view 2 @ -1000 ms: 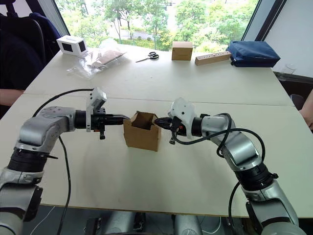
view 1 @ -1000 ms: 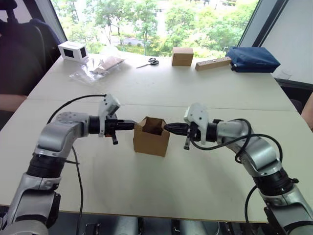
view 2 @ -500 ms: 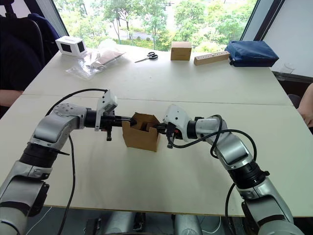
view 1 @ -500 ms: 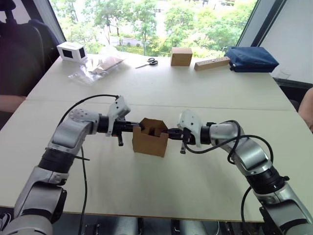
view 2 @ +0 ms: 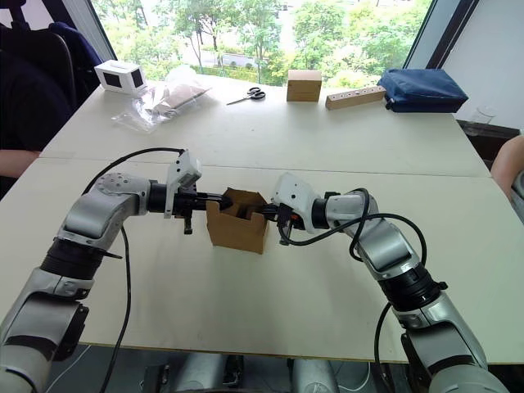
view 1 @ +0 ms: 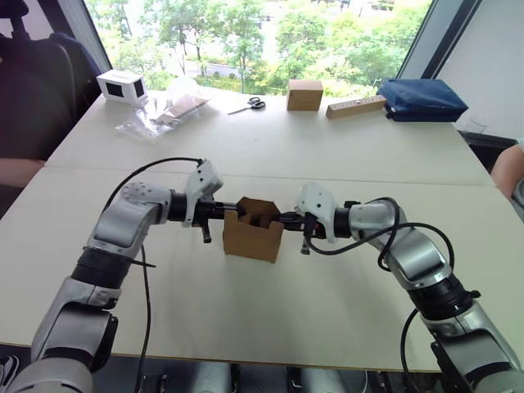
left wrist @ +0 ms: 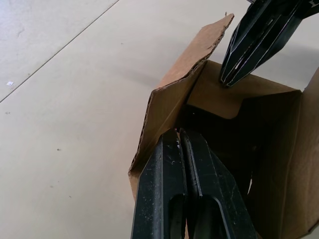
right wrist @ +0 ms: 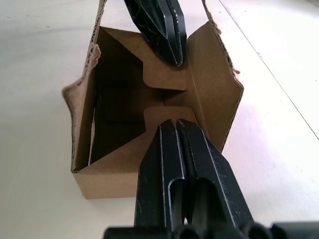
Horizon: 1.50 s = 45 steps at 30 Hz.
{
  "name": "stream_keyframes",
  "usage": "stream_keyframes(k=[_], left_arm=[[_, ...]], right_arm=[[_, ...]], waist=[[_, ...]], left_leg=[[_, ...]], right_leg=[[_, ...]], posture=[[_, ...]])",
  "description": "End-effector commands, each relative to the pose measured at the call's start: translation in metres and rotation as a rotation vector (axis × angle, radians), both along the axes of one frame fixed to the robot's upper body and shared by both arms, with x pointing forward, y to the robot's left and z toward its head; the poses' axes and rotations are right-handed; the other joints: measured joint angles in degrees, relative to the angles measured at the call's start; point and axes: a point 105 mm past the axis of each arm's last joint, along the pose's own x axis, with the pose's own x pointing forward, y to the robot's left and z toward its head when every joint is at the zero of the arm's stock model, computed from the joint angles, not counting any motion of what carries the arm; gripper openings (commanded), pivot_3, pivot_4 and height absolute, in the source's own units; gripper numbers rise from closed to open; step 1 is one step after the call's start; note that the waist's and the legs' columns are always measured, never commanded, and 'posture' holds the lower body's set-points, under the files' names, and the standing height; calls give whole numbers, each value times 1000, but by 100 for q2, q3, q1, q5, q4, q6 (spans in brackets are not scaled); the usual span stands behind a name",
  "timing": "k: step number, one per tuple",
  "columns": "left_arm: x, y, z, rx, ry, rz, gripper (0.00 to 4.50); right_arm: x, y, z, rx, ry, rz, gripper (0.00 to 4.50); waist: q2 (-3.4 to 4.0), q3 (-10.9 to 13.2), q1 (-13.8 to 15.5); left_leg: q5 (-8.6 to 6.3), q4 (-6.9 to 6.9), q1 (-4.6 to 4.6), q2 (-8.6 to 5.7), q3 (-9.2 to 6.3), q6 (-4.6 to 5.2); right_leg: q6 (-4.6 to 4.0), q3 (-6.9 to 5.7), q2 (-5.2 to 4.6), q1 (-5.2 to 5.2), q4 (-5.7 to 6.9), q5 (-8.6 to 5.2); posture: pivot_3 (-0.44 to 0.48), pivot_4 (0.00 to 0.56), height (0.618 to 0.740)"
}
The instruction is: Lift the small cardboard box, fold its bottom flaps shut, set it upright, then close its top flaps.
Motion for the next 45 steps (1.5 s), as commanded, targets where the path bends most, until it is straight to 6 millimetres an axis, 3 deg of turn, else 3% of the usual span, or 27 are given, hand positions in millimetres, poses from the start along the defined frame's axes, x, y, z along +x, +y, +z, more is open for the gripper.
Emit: stream_keyframes(k=[1,5,9,13,18,22,24,28,34,45], left_arm=[[2,4,13,-49,2,18,71],[1,11,45,-212,34,18,71],[15,26,65,-299,13,105,71],[38,41,60,-283,-15,205,71],[55,42,44,-230,-15,231,71],[64,37,20,-166,14,228,71],[65,28,4,-155,72,203,71],[69,16,-16,-149,128,205,71],[58,1,-29,-154,181,104,71],[43,-1,-29,-172,220,18,71]], right_arm=[[0,-1,16,32,-40,7,0],[-5,-10,42,168,-40,-1,0],[-11,-22,61,231,-57,-23,0],[-21,-30,82,264,-88,-40,0],[-47,-21,96,266,-74,24,0],[-73,-4,89,224,-9,125,0],[-83,10,76,179,15,170,0],[-75,23,48,91,13,165,0],[-62,32,41,29,-62,146,0],[-43,36,31,-46,-125,108,0]], waist=[[0,0,-1],[-1,2,2],[-1,2,8],[-1,2,6],[-1,2,8],[-2,2,15],[-2,1,12],[-6,0,8],[-9,2,-16],[-9,2,-18]], left_leg=[[0,0,0,0,0,0],[0,0,-5,3,-5,0],[0,0,-6,3,-8,0],[0,0,-4,0,-6,0],[0,-2,-6,0,1,0],[-1,-2,-7,0,3,1],[-1,-2,-8,-2,3,2],[-2,-1,-12,-6,5,3],[-2,0,-16,-6,4,3],[-2,0,-16,-2,1,3]], right_leg=[[0,0,0,0,0,0],[0,0,0,-5,0,0],[0,-2,-1,-4,-1,0],[1,-2,-1,-3,-1,1],[0,-4,0,-5,-3,0],[0,-6,0,-4,-3,0],[0,-6,-1,-4,-4,1],[0,-9,-1,-5,-5,0],[1,-10,0,-12,-4,1],[1,-10,-1,-13,-4,1]], posture=[[0,150,740],[0,150,740],[0,150,740],[0,150,740],[0,150,740],[0,150,740],[0,150,740],[0,150,740],[0,150,740],[0,150,740]])
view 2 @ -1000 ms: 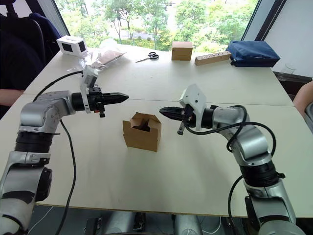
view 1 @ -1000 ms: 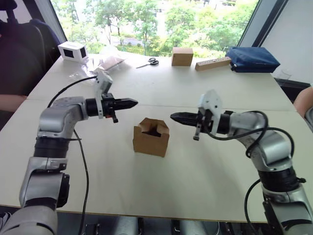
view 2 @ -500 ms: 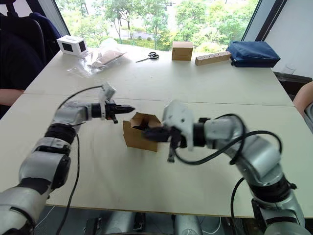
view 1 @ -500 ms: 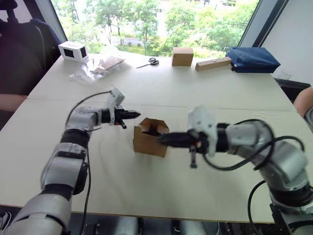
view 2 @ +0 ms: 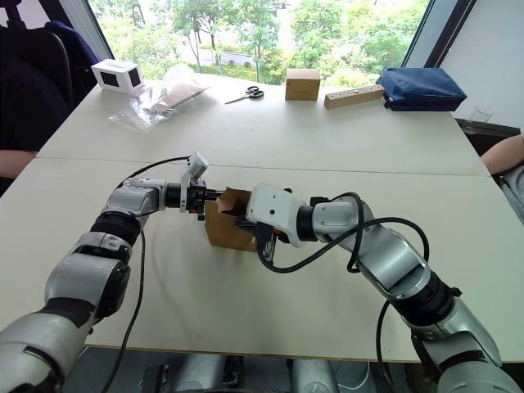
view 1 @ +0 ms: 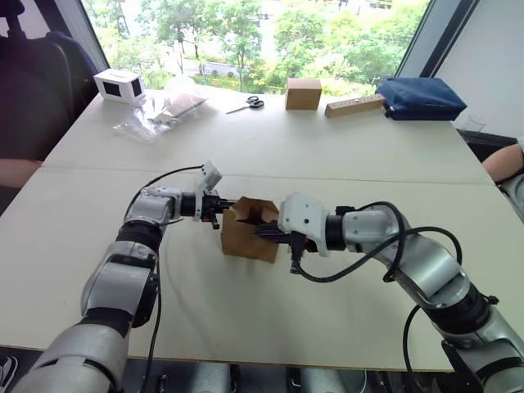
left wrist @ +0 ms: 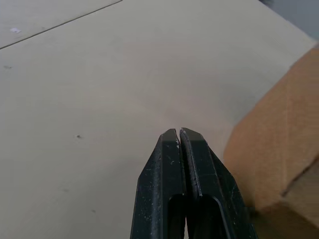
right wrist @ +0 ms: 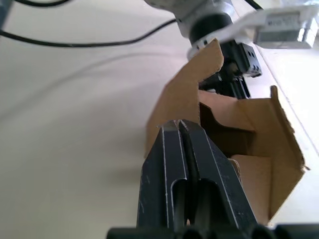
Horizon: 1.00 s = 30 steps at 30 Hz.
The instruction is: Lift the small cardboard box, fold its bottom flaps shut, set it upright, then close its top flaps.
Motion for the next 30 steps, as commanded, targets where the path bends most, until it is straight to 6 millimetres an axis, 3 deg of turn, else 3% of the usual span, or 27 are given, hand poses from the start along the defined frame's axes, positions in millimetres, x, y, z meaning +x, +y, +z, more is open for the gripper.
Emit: stream_keyframes(k=[1,11,21,24,26,30], left_arm=[[-2,0,8,-11,-27,-19,71],[-10,2,-1,-12,-4,-19,71],[-1,8,2,-20,-31,65,71],[6,23,17,-53,-69,135,71],[5,37,41,-123,-102,175,71],[-29,54,67,-171,-125,148,71]], right_arm=[[1,4,4,-4,-46,21,0],[9,9,-13,-40,-17,2,0],[13,11,-18,-34,-3,-11,0],[13,11,-16,-31,-7,-10,0],[12,10,-14,-31,-13,-4,0],[11,10,-13,-26,-12,4,0]], waist=[[0,0,0],[0,0,-7],[0,0,-7],[0,0,-11],[0,0,-46],[2,-1,-146]], left_leg=[[0,0,0,0,0,0],[0,0,0,2,-3,0],[0,0,1,2,-4,0],[0,0,1,2,-4,0],[0,0,1,3,-6,0],[0,-4,1,17,-16,-1]], right_leg=[[0,0,0,0,0,0],[0,0,0,0,1,0],[0,0,0,0,1,0],[0,0,0,0,1,0],[0,0,0,-1,2,0],[0,2,-1,-3,2,0]], posture=[[0,150,740],[0,150,740],[0,150,740],[0,150,740],[0,150,740],[0,150,740]])
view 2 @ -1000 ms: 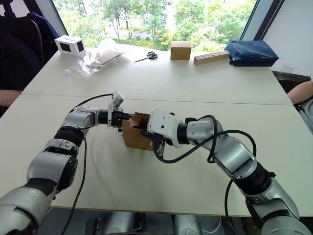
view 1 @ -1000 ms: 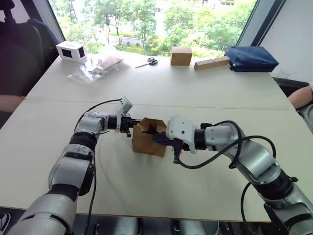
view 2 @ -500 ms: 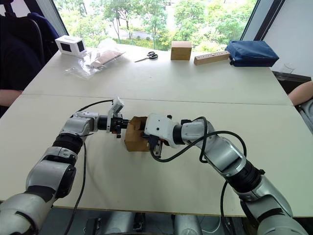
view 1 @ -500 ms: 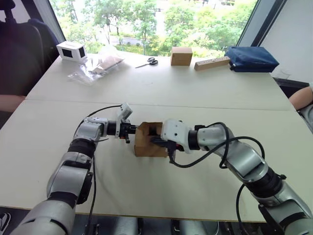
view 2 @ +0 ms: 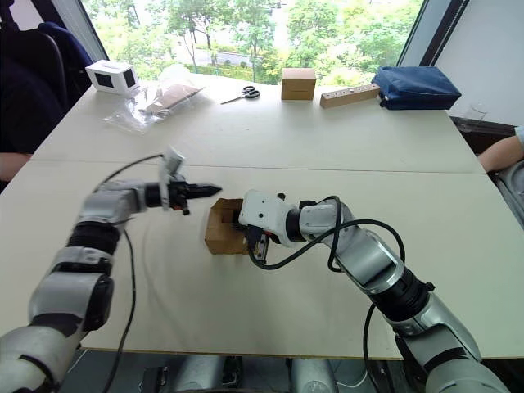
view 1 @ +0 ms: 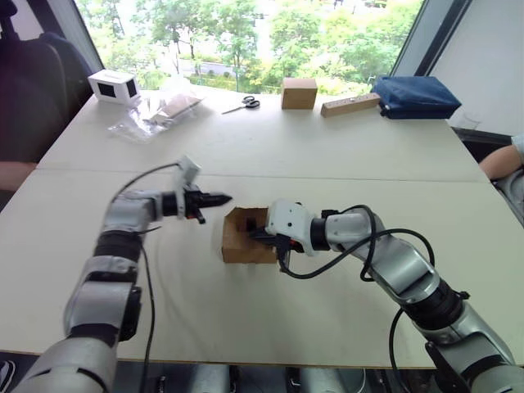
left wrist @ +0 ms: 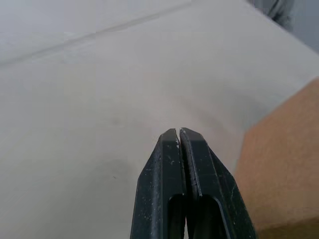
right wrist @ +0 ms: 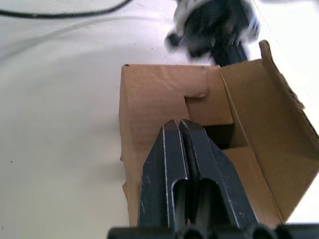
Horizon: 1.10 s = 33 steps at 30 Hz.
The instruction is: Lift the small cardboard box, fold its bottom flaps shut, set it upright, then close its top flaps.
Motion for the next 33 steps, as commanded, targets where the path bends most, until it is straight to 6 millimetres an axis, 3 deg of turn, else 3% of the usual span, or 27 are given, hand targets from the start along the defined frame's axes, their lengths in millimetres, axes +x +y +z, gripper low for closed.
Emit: stream_keyframes(k=[1,4,7,10,25,29,33], left_arm=[[-36,5,36,-82,-53,-52,71],[-67,4,53,-158,-26,-82,71],[-96,-10,43,-105,18,-127,71],[-108,-17,33,-59,37,-128,71],[-105,-30,-8,96,62,-141,71],[-102,-29,-14,113,63,-140,71],[-98,-29,-15,111,55,-133,71]], right_arm=[[-2,1,9,24,-37,18,0],[-1,2,10,33,-37,16,0],[1,3,10,40,-35,19,0],[2,3,10,43,-38,23,0],[-1,6,16,68,-49,38,0],[-11,8,36,130,-47,91,0],[-18,6,76,295,-23,142,0]], waist=[[2,-1,-31],[1,-1,-2],[1,-2,31],[1,-2,34],[1,-2,19],[1,-1,25],[1,-2,24]], left_leg=[[0,-2,2,0,2,0],[1,-4,3,2,2,-2],[1,-2,4,0,-3,-3],[2,-2,9,-7,-4,-3],[2,-5,11,-7,0,-4],[2,-5,11,-6,0,-4],[2,-5,12,-5,0,-4]], right_leg=[[0,3,0,0,1,0],[0,5,-7,1,0,0],[0,2,-11,4,2,0],[-1,0,-18,11,2,-1],[-2,0,-11,9,-1,-1],[-3,1,-10,9,-1,-1],[-2,1,-11,12,-2,-1]], posture=[[0,150,740],[0,150,740],[0,150,740],[0,150,740],[0,150,740],[0,150,740],[0,150,740]])
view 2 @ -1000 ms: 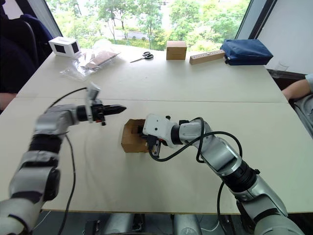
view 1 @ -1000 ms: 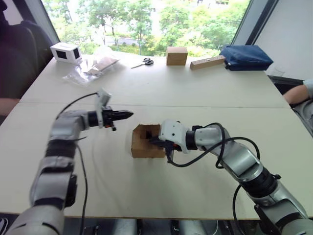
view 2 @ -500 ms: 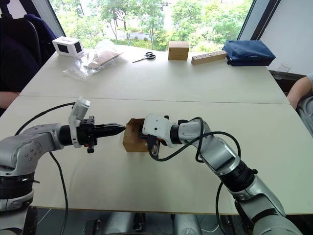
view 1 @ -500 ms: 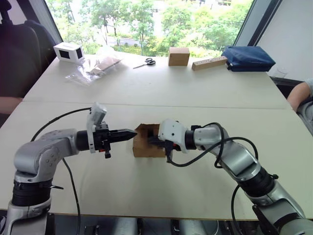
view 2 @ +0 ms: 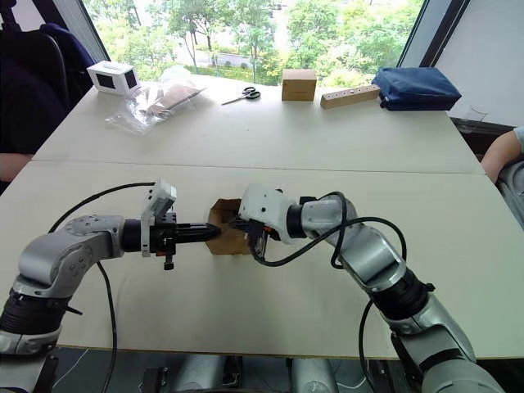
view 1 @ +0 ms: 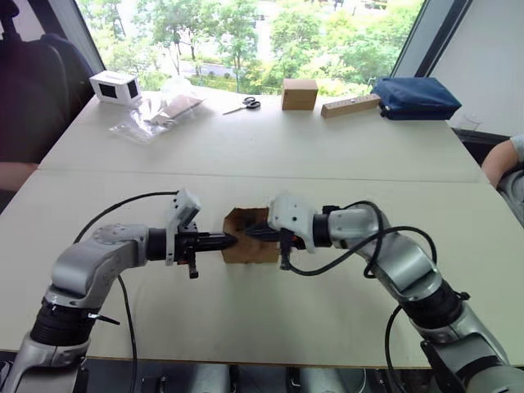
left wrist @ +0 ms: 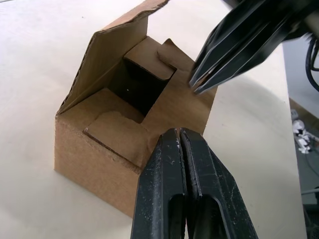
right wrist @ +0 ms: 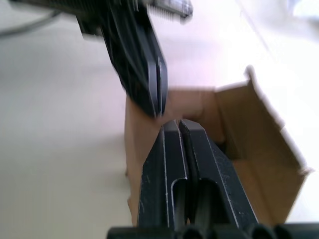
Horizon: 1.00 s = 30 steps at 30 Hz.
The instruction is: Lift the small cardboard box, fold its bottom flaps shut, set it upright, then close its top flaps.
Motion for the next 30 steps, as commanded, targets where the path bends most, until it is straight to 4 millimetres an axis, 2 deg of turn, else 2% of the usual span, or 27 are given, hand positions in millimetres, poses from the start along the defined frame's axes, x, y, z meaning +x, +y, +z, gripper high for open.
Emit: stream_keyframes(k=[1,3,5,8,10,15,23,30], left_arm=[[2,1,-1,15,-9,7,71],[2,1,-1,15,-9,5,71],[1,1,-1,14,-9,4,71],[-1,1,-1,-1,1,7,71],[-3,1,-2,4,6,0,71],[-5,1,-2,4,4,0,71],[-1,2,2,-8,-6,9,71],[8,11,49,-230,-24,52,71]], right_arm=[[-2,1,57,188,-86,34,0],[9,0,69,221,-133,-4,0],[18,0,66,191,-166,-37,0],[52,-7,34,-20,-254,-180,0],[60,-8,21,-115,-295,-190,0],[49,1,-3,-209,-281,-102,0],[24,4,1,-145,-207,-25,0],[22,3,-9,-169,-189,-40,0]], waist=[[0,0,-4],[1,0,-7],[1,-1,-8],[1,-1,-11],[2,-1,-14],[3,0,-21],[3,0,-13],[2,1,-10]], left_leg=[[0,0,1,1,0,0],[0,0,3,2,0,0],[0,-4,4,2,0,0],[0,-6,5,0,5,0],[0,-6,6,-3,9,0],[1,-9,3,-1,8,-1],[1,-8,4,2,6,-1],[1,-8,3,3,3,-2]], right_leg=[[0,0,0,0,0,0],[0,0,1,0,2,0],[0,0,2,0,1,0],[-1,1,0,1,-1,0],[-1,4,-1,0,-1,0],[-1,5,2,-6,-1,-1],[-1,4,2,-4,-1,0],[-1,3,3,-4,0,0]], posture=[[0,150,740],[0,150,740],[0,150,740],[0,150,740],[0,150,740],[0,150,740],[0,150,740],[0,150,740]])
